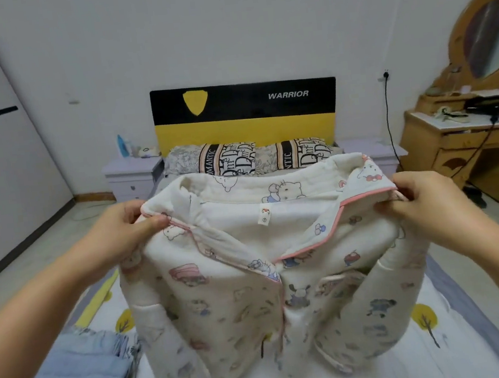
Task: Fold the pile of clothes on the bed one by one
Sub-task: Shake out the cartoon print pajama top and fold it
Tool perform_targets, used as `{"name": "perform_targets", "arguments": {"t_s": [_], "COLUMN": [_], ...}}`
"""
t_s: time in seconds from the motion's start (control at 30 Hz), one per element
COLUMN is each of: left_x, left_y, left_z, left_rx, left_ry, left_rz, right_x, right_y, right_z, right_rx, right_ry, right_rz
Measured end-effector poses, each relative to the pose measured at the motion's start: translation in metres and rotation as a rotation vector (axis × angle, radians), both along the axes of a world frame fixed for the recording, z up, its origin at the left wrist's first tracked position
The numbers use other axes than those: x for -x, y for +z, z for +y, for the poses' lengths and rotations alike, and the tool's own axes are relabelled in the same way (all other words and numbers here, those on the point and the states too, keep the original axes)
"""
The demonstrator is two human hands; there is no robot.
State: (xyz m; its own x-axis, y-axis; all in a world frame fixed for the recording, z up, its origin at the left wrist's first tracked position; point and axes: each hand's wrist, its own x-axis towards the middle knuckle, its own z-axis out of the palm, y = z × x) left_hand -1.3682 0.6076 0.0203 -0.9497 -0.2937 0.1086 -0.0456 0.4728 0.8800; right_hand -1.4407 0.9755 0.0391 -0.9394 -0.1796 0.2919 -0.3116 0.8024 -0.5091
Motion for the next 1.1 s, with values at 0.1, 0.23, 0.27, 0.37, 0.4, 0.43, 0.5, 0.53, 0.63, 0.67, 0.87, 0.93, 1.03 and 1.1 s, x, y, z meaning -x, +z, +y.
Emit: {"name": "perform_targets", "arguments": {"t_s": [0.1, 0.23, 0.27, 0.37, 0.4, 0.43, 0.5, 0.53, 0.63, 0.67, 0.87, 0.93, 1.03, 1.1], "left_x": [-0.016, -0.04, -0.044, -0.052, -0.052, -0.05, -0.039, -0.03, 0.007, 0.018, 0.072, 0.089, 0.116, 0.137], "left_y": [0.013, 0.03, 0.035, 0.049, 0.051, 0.051, 0.044, 0.034, -0.021, -0.045, -0.185, -0.222, -0.27, -0.298], "left_z": [-0.012, -0.027, -0.03, -0.041, -0.044, -0.045, -0.046, -0.046, -0.044, -0.042, -0.033, -0.031, -0.027, -0.025], "left_rx": [0.192, 0.282, 0.308, 0.361, 0.365, 0.382, 0.434, 0.453, 0.453, 0.441, 0.356, 0.3, 0.31, 0.329], "left_ry": [0.044, -0.015, -0.029, -0.047, -0.052, -0.06, -0.084, -0.092, -0.111, -0.117, -0.091, -0.08, -0.054, -0.005], "left_rz": [0.027, 0.064, 0.081, 0.137, 0.144, 0.146, 0.125, 0.099, -0.051, -0.112, -0.333, -0.365, -0.403, -0.399], "right_x": [-0.024, -0.05, -0.055, -0.064, -0.064, -0.062, -0.048, -0.037, 0.003, 0.016, 0.075, 0.091, 0.117, 0.136], "right_y": [0.009, 0.018, 0.02, 0.033, 0.037, 0.039, 0.032, 0.023, -0.029, -0.053, -0.205, -0.247, -0.302, -0.332], "right_z": [-0.002, -0.004, -0.003, -0.003, -0.003, -0.004, -0.006, -0.007, -0.014, -0.016, -0.03, -0.032, -0.034, -0.036], "right_rx": [0.031, 0.042, 0.046, 0.065, 0.072, 0.071, 0.044, 0.017, -0.03, -0.051, -0.07, -0.025, 0.032, 0.022], "right_ry": [-0.008, -0.032, -0.026, 0.053, 0.083, 0.095, 0.075, 0.072, 0.066, 0.072, 0.046, 0.011, -0.02, -0.04], "right_rz": [-0.009, -0.042, -0.043, -0.056, -0.07, -0.087, -0.12, -0.141, -0.257, -0.303, -0.512, -0.52, -0.527, -0.522]}}
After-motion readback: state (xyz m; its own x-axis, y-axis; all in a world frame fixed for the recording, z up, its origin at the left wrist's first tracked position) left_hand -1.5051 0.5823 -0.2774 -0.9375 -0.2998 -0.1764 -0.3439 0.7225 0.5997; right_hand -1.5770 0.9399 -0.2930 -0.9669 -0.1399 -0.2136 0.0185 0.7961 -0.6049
